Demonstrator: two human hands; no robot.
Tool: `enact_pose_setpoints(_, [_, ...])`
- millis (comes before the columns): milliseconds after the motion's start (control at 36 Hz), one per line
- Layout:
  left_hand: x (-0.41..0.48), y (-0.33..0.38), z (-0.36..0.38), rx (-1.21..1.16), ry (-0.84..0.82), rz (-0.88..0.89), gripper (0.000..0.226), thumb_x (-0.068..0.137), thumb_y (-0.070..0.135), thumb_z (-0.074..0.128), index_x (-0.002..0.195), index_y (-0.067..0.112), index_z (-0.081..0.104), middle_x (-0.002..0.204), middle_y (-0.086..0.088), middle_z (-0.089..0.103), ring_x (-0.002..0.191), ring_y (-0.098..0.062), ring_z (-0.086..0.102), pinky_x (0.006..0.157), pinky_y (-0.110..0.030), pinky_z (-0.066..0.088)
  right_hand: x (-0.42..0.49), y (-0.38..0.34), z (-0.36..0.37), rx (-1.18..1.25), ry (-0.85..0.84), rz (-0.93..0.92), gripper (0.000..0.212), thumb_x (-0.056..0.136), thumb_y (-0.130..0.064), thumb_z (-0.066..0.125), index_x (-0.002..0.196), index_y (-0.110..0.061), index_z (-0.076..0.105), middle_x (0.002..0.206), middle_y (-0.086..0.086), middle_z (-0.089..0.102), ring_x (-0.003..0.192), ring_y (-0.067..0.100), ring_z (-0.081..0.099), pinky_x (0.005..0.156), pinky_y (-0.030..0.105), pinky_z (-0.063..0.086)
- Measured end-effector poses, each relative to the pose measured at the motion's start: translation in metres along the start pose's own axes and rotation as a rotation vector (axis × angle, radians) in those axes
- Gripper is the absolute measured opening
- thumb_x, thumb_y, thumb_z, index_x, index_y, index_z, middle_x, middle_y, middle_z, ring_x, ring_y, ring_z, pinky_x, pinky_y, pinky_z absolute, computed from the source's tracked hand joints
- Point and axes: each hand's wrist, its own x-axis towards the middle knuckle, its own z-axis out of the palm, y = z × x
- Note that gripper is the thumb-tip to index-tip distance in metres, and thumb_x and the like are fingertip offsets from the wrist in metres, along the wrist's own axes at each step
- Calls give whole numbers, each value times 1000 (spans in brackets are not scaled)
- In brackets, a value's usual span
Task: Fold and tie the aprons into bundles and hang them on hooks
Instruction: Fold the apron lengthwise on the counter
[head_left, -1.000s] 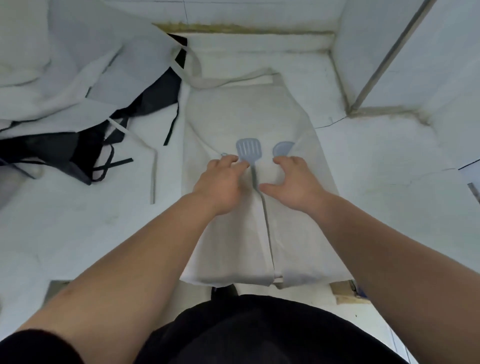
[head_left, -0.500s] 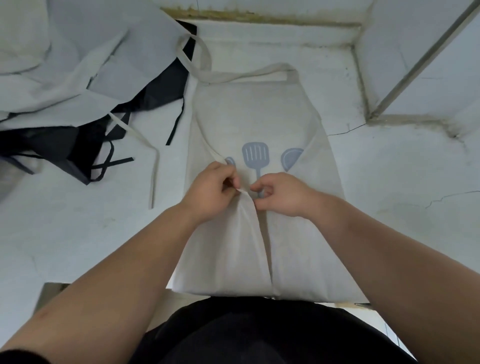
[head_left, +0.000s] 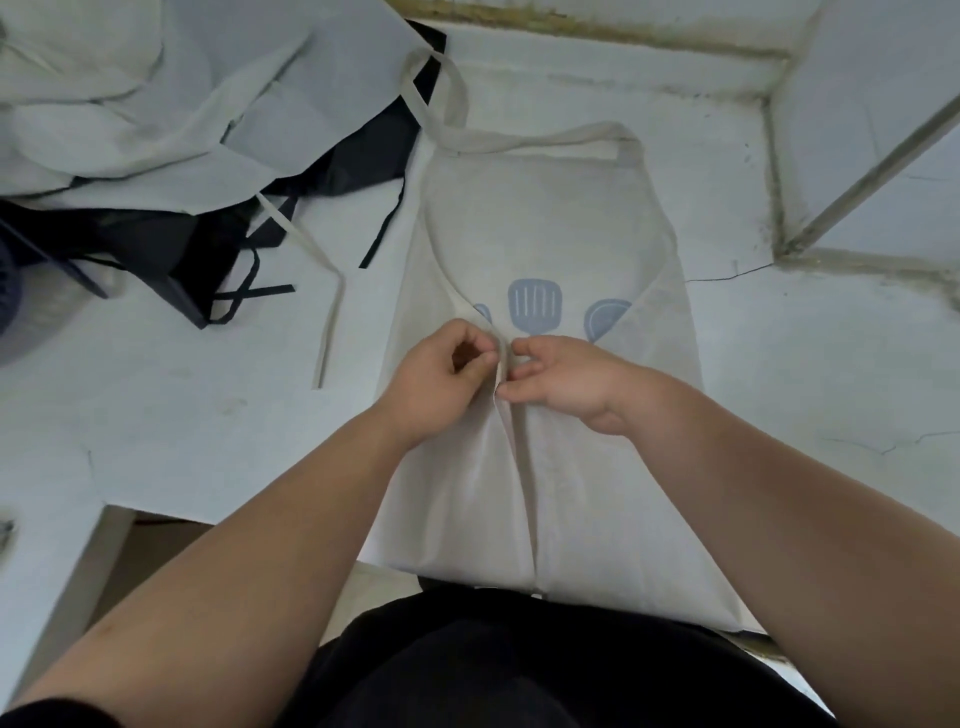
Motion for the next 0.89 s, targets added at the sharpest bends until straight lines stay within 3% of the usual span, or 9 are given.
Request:
enact_pose_setpoints(83, [0,-1,0,-36,4,-55,13,96,17,53,83,20,56,71,6,55,59,-2,48,64,-17,41,10,1,4,-90,71,4,15,83,-14,69,93,-4,66,91,7,63,93,19,58,87,30,44])
enact_pose_setpoints(139, [1,-1,0,-29,10,-75,15,98,19,50,85,21,56,74,6,55,65,-6,48,68,-20,41,14,1,8,-123,139,17,16,83,-17,66,78,-2,62,78,11,53,76,19,50,70,28,37])
enact_pose_setpoints(194, [0,-1,0,-27,23,-84,20,99,18,47,84,27,56,74,10,56,64,-1,49,64,-15,39,14,0,12,-118,191,22,24,88,-23,60,71,-7,55,72,10,46,71,19,44,66,28,32])
enact_pose_setpoints(250, [-1,1,-1,-46,20,-102,22,99,17,46,84,29,56,74,12,58,60,5,51,61,-13,39,14,-1,13,-92,209,18,31,94,-29,53,71,-9,54,72,7,49,73,19,45,66,28,33])
enact_pose_setpoints(389, [-3,2,-2,-13,-27,-98,16,97,18,53,87,29,57,85,12,67,73,2,61,69,-12,46,17,-4,9,-1,205,6,40,99,-31,46,107,4,63,99,15,62,85,20,51,78,33,44])
enact_pose_setpoints(528, [0,4,1,61,-37,-99,4,95,18,57,96,21,60,91,9,65,80,-3,60,72,-9,45,16,-5,3,125,172,54,16,89,-8,53,93,-3,68,82,9,65,75,16,54,65,24,40])
enact_pose_setpoints(667, [1,8,7,220,-53,-59,5,92,20,60,96,19,60,96,0,62,85,-13,58,80,-23,45,12,-6,-10,298,185,113,26,80,-1,49,59,-17,46,58,0,39,53,13,31,56,28,25])
enact_pose_setpoints(778, [3,13,10,434,-119,-91,27,86,31,66,110,21,58,108,2,45,98,-11,49,86,-19,37,4,-11,-27,441,191,73,33,87,-3,53,60,-20,45,50,-4,39,45,10,35,57,26,33])
enact_pose_setpoints(889, [6,25,19,687,-158,-170,42,86,39,64,123,22,53,125,-5,40,117,-25,41,99,-31,37,-9,-13,-50,550,272,10,36,86,2,56,57,-17,46,46,-3,39,46,12,38,58,27,40])
